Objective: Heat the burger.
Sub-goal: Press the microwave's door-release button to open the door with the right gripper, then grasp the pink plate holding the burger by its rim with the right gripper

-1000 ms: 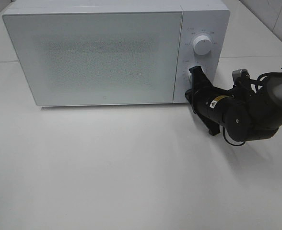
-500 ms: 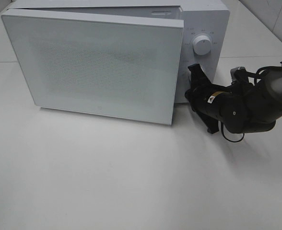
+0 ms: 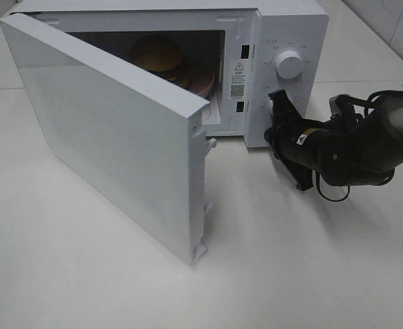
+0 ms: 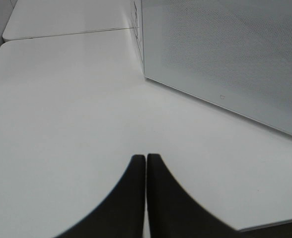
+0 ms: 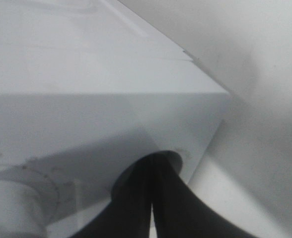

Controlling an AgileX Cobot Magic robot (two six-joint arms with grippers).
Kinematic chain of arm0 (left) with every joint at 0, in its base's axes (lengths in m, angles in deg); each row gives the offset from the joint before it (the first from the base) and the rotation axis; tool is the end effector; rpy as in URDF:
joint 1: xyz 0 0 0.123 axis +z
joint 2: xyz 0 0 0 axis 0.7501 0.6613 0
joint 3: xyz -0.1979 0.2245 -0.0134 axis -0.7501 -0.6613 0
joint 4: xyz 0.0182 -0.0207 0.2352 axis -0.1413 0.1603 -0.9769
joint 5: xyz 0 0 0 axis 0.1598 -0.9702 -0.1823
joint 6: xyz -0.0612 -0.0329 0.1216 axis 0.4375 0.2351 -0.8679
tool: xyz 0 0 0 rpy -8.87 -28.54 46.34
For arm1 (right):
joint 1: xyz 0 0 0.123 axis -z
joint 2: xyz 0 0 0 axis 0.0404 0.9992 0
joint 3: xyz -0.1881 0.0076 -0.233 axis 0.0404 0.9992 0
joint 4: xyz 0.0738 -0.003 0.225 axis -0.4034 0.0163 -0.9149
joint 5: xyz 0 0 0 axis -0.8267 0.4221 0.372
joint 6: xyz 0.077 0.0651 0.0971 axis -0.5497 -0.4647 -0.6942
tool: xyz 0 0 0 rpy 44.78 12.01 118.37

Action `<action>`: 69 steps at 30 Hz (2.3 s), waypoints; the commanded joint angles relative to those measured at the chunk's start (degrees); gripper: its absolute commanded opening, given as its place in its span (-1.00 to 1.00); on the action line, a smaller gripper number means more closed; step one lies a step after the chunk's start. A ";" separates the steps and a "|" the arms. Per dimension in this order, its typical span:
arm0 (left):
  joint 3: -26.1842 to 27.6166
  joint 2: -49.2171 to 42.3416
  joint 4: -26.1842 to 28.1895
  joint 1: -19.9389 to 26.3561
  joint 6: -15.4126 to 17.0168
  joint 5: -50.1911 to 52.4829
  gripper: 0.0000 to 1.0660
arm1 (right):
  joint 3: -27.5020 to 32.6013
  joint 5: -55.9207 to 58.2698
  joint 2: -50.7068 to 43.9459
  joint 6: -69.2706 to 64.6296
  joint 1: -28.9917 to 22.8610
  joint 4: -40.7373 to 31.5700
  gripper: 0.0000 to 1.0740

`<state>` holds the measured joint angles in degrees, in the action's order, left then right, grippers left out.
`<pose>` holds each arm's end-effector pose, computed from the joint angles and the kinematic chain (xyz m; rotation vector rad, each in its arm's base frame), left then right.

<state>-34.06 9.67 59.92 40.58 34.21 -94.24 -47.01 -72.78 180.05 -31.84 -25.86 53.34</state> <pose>0.0108 -0.0044 0.2500 0.1975 2.0117 -0.0824 0.3992 0.1500 0.0859 1.1995 1.8319 0.9881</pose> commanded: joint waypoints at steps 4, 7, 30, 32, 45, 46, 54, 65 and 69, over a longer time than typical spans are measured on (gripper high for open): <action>-0.17 -0.34 0.40 -0.23 -0.17 0.63 -1.00 | -3.55 1.95 -5.50 7.39 0.29 1.78 -0.99; -0.17 -0.34 0.40 -0.23 -0.17 0.63 -1.00 | -3.55 4.70 -6.53 9.45 0.29 1.83 -0.99; -0.17 -0.34 0.40 -0.23 -0.17 0.63 -1.00 | 12.49 0.63 -16.67 34.72 0.29 5.96 -0.86; -0.17 -0.34 0.40 -0.23 -0.17 0.63 -1.00 | 12.49 0.46 -16.67 36.96 0.29 7.73 -0.86; -0.17 -0.34 0.40 -0.23 -0.17 0.63 -1.00 | 12.49 0.63 -16.73 56.49 0.29 23.38 -0.81; -0.17 -0.34 0.40 -0.23 -0.17 0.63 -1.00 | 12.43 2.23 -16.90 57.01 0.29 24.87 -0.80; -0.17 -0.34 0.40 -0.23 -0.17 0.63 -1.00 | 12.38 12.49 -22.46 56.84 0.29 29.79 -0.77; -0.17 -0.34 0.40 -0.23 -0.17 0.63 -1.00 | 12.38 37.87 -31.68 57.64 0.29 32.31 -0.75; -0.17 -0.34 0.40 -0.23 -0.17 0.63 -1.00 | 12.38 43.89 -34.49 59.19 0.29 32.20 -0.75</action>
<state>-34.06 9.67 59.92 40.58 34.21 -94.24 -34.46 -31.87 146.99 26.09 -25.81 85.02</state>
